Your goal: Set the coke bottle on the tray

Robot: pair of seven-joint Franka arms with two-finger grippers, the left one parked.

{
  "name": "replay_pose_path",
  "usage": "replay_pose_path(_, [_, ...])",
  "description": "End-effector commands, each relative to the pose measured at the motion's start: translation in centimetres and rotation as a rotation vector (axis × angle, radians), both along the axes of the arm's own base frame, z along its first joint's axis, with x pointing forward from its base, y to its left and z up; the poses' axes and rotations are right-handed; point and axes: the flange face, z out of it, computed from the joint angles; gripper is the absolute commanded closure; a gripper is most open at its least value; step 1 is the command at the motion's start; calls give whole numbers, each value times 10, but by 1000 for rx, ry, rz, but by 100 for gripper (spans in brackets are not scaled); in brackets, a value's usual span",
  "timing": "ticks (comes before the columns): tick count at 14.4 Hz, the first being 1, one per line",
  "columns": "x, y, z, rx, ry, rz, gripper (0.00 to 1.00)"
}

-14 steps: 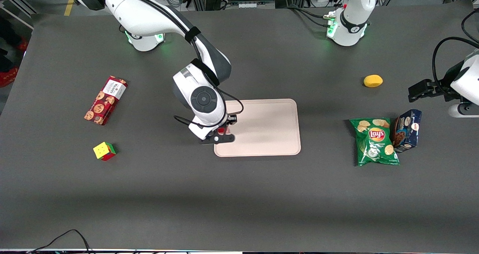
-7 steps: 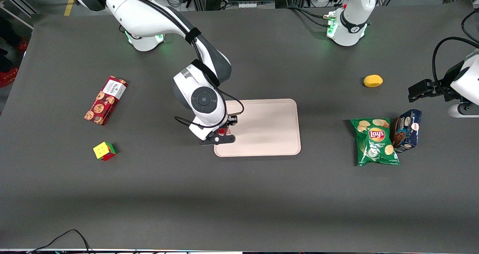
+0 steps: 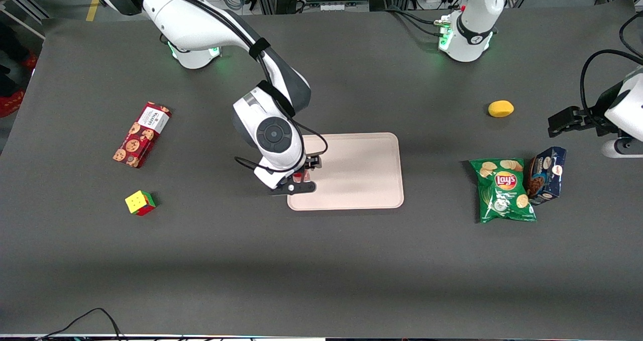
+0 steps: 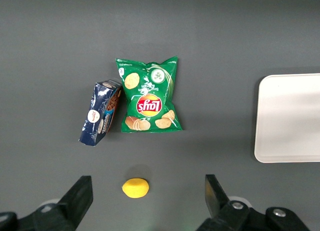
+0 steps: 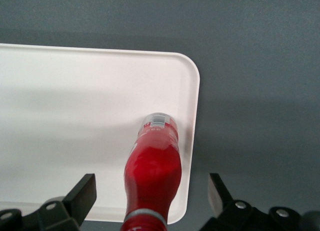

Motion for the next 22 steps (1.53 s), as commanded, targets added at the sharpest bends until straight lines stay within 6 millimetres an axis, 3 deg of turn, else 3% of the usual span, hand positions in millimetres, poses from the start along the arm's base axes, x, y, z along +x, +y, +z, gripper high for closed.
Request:
replay_pose_path(1, [4,6,-1,-6,-21,-13,0])
replay_pose_path(3, [4,6,0,-1,-18,-18,0])
replay_pose_path(5, [8,5,26,20,-50,-9,0])
replay_pose_path(9, [-2,-17,147,56,-111,23,0])
replay_pose_path(12, [-11,-73,231,39,-98,85,0])
replay_pose_path(15, [-29,-142,293,4,-45,119,0])
replay_pose_path(17, [-58,-169,312,-5,-10,102,0])
replay_pose_path(20, [-75,-234,297,27,-58,16,0])
replay_pose_path(22, [-74,-272,288,27,-58,-52,0])
